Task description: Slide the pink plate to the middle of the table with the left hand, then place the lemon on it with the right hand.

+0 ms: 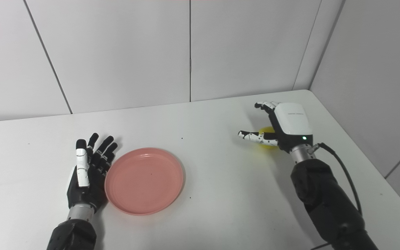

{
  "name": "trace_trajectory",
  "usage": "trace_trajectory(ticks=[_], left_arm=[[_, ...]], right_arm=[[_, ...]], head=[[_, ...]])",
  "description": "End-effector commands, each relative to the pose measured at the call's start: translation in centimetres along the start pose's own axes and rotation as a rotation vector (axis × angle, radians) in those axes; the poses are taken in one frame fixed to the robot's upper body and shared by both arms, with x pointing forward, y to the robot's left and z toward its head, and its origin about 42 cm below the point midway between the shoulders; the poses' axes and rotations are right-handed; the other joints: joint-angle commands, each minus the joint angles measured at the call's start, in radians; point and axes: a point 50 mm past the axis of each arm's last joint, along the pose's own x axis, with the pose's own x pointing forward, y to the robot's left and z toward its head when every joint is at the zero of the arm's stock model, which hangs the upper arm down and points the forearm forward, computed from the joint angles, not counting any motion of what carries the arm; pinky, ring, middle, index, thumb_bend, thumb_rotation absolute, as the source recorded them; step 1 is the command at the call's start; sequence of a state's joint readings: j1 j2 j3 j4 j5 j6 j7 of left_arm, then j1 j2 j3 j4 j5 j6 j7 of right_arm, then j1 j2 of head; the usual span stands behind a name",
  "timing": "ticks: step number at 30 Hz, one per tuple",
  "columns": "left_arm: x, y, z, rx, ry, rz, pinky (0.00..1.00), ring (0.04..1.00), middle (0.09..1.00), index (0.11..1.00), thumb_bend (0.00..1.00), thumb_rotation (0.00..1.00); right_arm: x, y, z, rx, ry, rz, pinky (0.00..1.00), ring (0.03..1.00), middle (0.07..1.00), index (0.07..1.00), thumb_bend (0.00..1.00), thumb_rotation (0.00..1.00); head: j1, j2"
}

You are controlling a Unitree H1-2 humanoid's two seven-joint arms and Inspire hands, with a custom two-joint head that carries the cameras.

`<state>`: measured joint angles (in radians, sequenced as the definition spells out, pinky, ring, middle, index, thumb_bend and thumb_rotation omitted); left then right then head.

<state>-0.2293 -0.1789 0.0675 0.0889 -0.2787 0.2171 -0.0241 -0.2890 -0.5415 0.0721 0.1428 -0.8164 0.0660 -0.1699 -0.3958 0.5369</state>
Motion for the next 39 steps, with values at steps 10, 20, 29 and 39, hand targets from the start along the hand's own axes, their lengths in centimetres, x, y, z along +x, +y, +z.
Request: trace_trajectory(ticks=[10, 20, 29, 39], left_arm=[[-1.1, 1.5, -3.1, -0.004, 0.137, 0.071, 1.00, 0.881, 0.854, 0.949, 0.77, 0.83], [-1.0, 1.6, -3.1, -0.005, 0.135, 0.068, 1.00, 0.881, 0.850, 0.953, 0.76, 0.83], [-1.1, 1.6, -3.1, -0.008, 0.135, 0.068, 1.00, 0.878, 0.848, 0.951, 0.77, 0.83], [-1.1, 1.7, -3.2, -0.006, 0.139, 0.072, 1.00, 0.877, 0.846, 0.949, 0.77, 0.83]], right_arm=[[1.4, -1.5, -1.3, -0.042, -0.013, -0.052, 0.68, 0.727, 0.745, 0.724, 0.83, 0.85], [2.4, -1.8, -2.0, -0.066, -0.007, -0.035, 0.65, 0.699, 0.723, 0.717, 0.85, 0.85], [2.1, -0.6, -2.5, -0.067, 0.027, -0.029, 0.66, 0.710, 0.727, 0.722, 0.83, 0.82], [1.7, 0.7, -2.6, -0.065, 0.068, 0.008, 0.67, 0.716, 0.735, 0.724, 0.82, 0.80]], head=[[0.006, 0.000], [0.004, -0.002], [0.011, 0.001], [0.014, 0.000]])
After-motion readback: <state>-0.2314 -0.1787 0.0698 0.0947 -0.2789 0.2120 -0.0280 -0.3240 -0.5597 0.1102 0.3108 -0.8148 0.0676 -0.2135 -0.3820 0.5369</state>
